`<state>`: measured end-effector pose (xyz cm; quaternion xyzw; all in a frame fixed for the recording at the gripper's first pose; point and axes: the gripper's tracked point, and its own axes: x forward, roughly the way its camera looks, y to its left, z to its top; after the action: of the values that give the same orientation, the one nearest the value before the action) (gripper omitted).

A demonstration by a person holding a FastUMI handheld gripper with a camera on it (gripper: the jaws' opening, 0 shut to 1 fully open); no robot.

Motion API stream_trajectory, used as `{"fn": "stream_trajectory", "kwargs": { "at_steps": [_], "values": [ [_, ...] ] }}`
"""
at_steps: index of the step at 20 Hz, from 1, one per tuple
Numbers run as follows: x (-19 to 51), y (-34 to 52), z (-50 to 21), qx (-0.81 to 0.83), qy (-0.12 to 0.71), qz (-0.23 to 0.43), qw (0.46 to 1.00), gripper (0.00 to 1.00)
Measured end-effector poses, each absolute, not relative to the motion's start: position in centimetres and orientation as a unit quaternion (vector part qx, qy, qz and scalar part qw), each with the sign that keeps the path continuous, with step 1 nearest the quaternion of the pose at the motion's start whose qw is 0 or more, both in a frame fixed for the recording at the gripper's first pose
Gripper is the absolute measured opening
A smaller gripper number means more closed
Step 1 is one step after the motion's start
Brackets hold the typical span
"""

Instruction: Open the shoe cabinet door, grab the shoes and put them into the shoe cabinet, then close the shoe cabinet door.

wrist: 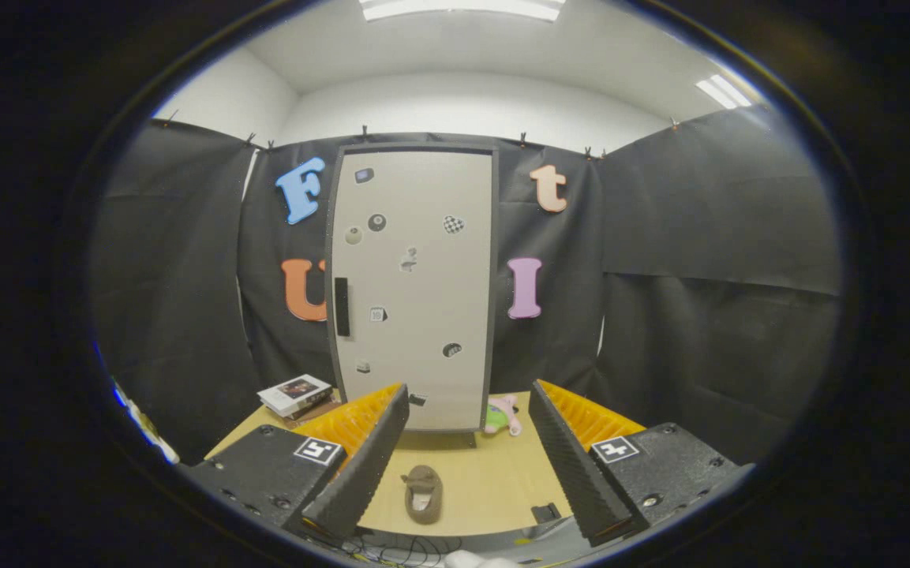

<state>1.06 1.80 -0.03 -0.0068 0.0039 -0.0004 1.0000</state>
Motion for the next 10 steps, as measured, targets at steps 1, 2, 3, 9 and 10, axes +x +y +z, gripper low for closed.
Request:
{"fn": "stream_trajectory", "kwargs": {
  "at_steps": [1,2,3,9,10],
  "values": [
    [1.3,2.1,-0.2,-0.008,0.006,0.001,1.000,1.00],
    [1.6,2.3,-0.4,-0.010,0.009,0.000,1.000,1.00],
    [1.9,2.5,-0.5,-0.011,0.013,-0.001,1.000,1.00],
    [5.5,6.3,-0.4,-0.009,0.021,0.039,0.999,1.00],
    [6.4,7.0,-0.3,-0.011,0.020,0.047,0.999,1.00]
  ]
}}
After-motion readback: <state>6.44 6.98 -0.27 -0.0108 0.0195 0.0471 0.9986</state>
